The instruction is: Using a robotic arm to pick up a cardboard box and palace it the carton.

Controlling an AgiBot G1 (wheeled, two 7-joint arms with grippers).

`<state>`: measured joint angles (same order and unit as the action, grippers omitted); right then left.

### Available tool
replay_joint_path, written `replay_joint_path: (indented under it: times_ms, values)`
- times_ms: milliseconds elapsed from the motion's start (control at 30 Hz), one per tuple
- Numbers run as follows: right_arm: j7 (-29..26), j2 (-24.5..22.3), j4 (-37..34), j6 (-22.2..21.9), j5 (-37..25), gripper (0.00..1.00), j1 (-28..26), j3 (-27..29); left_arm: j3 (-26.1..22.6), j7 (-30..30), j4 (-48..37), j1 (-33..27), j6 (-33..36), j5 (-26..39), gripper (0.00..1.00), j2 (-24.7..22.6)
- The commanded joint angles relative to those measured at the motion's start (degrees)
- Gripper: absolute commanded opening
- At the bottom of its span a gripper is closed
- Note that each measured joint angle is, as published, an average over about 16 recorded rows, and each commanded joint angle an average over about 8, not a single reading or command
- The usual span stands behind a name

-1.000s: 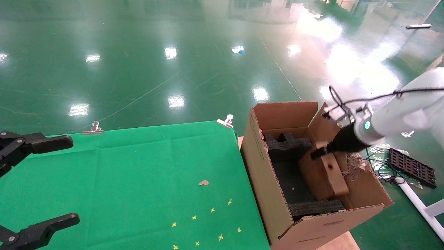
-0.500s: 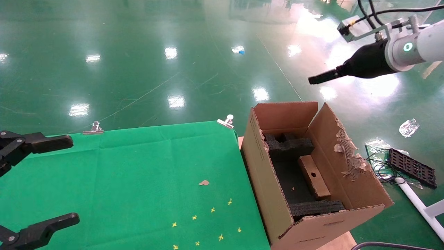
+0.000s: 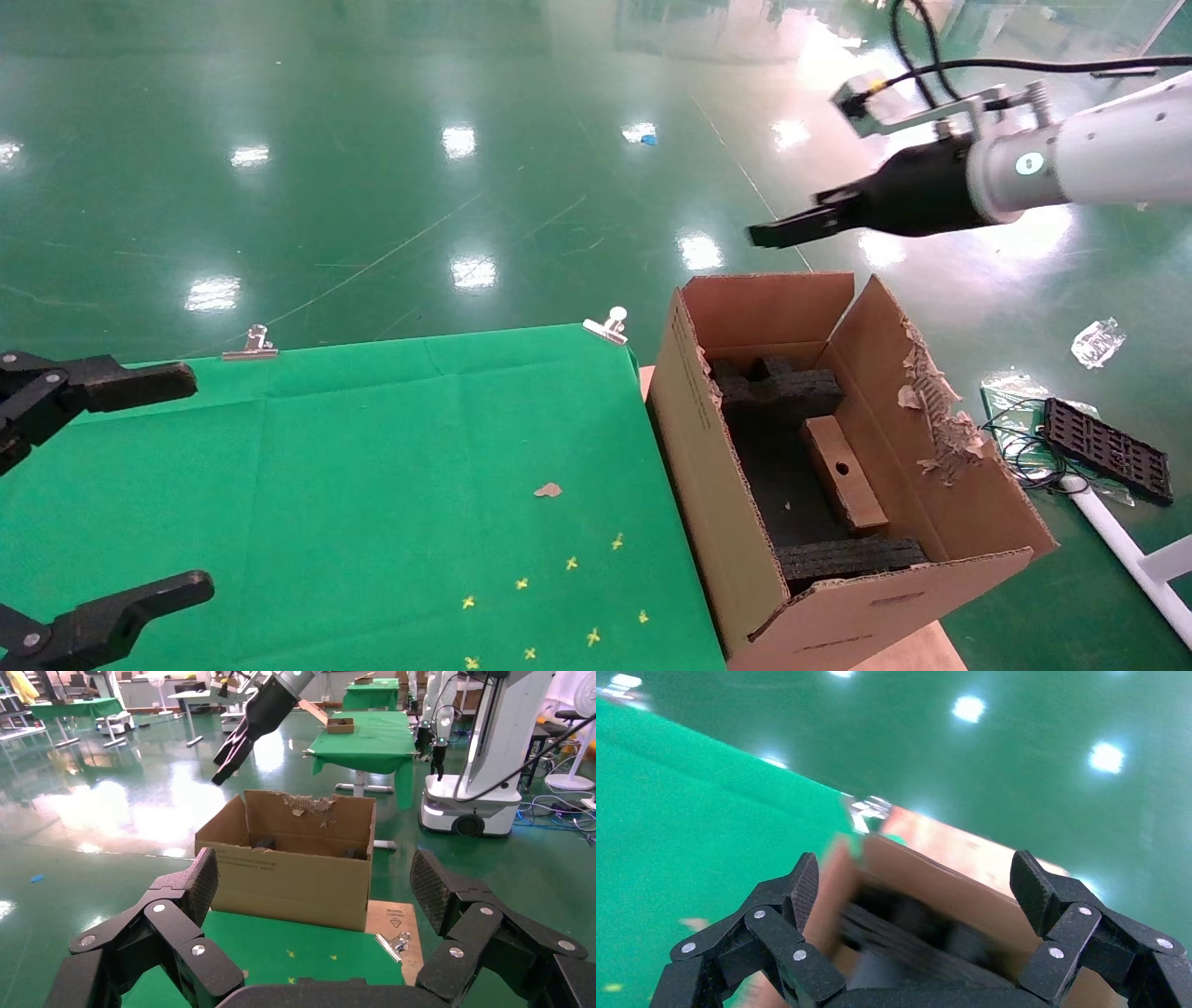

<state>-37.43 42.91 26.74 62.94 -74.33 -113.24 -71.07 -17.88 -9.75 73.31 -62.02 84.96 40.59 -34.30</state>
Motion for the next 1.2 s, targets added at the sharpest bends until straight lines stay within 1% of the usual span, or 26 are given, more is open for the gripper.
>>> replay_joint_path:
  times_ms: [33, 1200]
  values:
    - [1.01, -0.30, 1.78, 0.86, 1.23, 1.00, 1.96, 2.09, -0.01, 0.00, -0.01, -0.01, 0.00, 0.00, 1.00, 0.00]
    - [19.17, -5.67, 33.66, 16.35, 23.33, 1.00, 37.13, 39.56, -0.08, 0.04, -0.01, -0.03, -0.02, -0.05, 1.00, 0.03]
